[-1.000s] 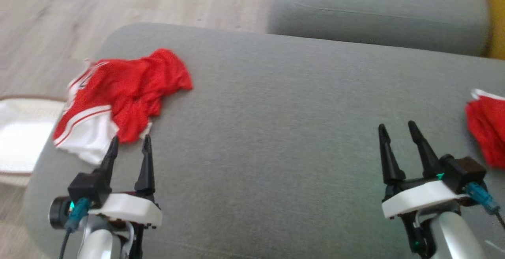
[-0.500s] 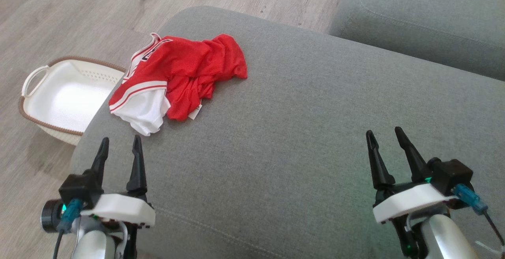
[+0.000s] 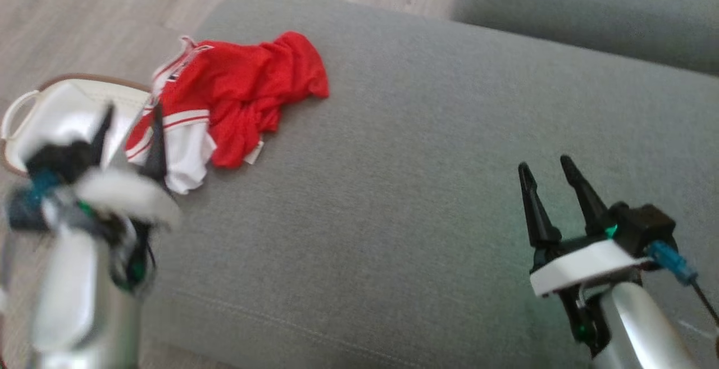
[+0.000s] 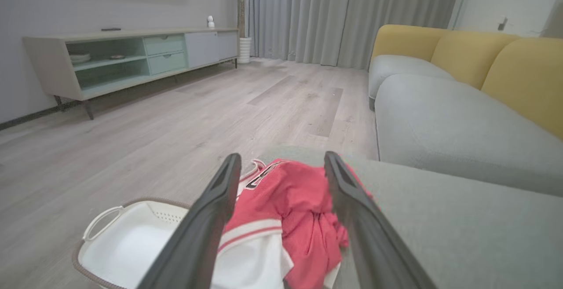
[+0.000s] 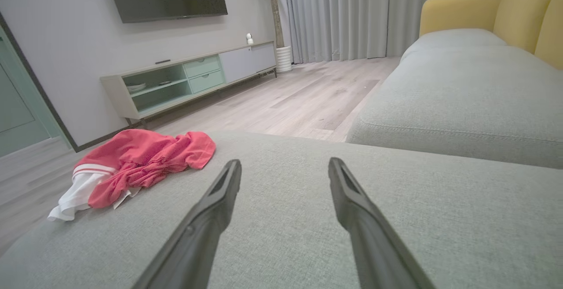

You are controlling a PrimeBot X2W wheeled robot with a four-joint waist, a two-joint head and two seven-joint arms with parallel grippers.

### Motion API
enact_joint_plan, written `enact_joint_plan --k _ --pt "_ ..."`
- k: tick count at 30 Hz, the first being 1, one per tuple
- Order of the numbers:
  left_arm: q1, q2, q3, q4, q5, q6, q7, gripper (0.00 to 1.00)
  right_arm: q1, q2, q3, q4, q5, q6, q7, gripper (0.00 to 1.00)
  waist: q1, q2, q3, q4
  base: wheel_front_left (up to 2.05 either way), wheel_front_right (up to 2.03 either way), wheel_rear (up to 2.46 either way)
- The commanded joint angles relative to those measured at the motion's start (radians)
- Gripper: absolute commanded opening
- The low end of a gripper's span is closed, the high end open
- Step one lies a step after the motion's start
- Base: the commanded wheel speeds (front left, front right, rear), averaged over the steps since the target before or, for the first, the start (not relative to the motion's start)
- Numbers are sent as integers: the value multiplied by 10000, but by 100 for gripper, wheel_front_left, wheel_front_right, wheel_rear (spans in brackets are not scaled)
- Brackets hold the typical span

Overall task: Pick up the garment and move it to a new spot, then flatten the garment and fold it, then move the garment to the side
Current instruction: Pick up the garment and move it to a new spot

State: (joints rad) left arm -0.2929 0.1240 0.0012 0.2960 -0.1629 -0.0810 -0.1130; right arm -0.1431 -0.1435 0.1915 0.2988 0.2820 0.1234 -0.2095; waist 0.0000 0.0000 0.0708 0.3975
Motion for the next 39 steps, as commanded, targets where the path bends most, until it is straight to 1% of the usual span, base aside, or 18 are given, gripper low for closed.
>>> enact_joint_plan --k 1,3,5,7,11,12,16,20,22,25,30,31,33,34,39 --pt "-788 312 442 -243 -204 -66 239 100 -426 -184 232 -375 47 73 -23 100 0 0 350 -348 0 0 0" --pt "-1589 610 717 107 -734 -190 922 100 -561 -249 282 -467 42 73 48 100 0 0 676 -655 0 0 0" --pt "-2335 1029 959 721 -1195 -289 1564 100 -728 -355 351 -562 38 73 123 100 0 0 1028 -1007 0 0 0" --pt "-2981 1341 1164 1331 -1620 -348 2014 100 -917 -475 384 -662 58 73 171 100 0 0 1390 -1377 0 0 0" --pt "-3963 2002 1328 2741 -2175 -426 2769 100 -1306 -635 451 -844 113 73 220 100 0 0 2093 -2126 0 0 0" --pt "-4371 2316 1361 3437 -2365 -448 3006 100 -1468 -680 475 -919 136 73 215 100 0 0 2416 -2463 0 0 0" --pt "-4925 2876 1419 4750 -2540 -465 3263 100 -1770 -708 524 -933 199 73 154 100 0 0 2928 -3048 0 0 0" --pt "-5148 3348 1463 5960 -2510 -454 3112 100 -1971 -706 559 -850 262 73 52 100 0 0 3257 -3475 0 0 0" --pt "-5167 3459 1336 6557 -2401 -442 3206 100 -2025 -724 560 -775 288 73 6 100 0 0 3320 -3580 0 0 0" --pt "-5167 3374 1113 7400 -2496 -465 3862 100 -2078 -764 579 -669 341 73 -64 100 0 0 3342 -3632 0 0 0" --pt "-5267 3233 678 7823 -2862 -491 4280 100 -2110 -766 625 -493 410 73 -135 100 0 0 3237 -3526 0 0 0" --pt "-5267 3235 545 7813 -2942 -492 4335 75 -2113 -763 656 -456 426 73 -143 100 0 0 3203 -3498 0 0 0" --pt "-5262 3284 279 7723 -3092 -493 4344 6 -2111 -757 702 -378 449 73 -155 100 0 0 3118 -3439 0 0 0" --pt "-5259 3332 145 7649 -3155 -493 4289 0 -2108 -754 717 -342 458 73 -159 100 0 0 3077 -3413 0 0 0" --pt "-5264 3502 -353 7292 -3450 -494 3929 0 -2078 -738 794 -190 483 73 -190 100 0 0 2787 -3331 0 0 0"
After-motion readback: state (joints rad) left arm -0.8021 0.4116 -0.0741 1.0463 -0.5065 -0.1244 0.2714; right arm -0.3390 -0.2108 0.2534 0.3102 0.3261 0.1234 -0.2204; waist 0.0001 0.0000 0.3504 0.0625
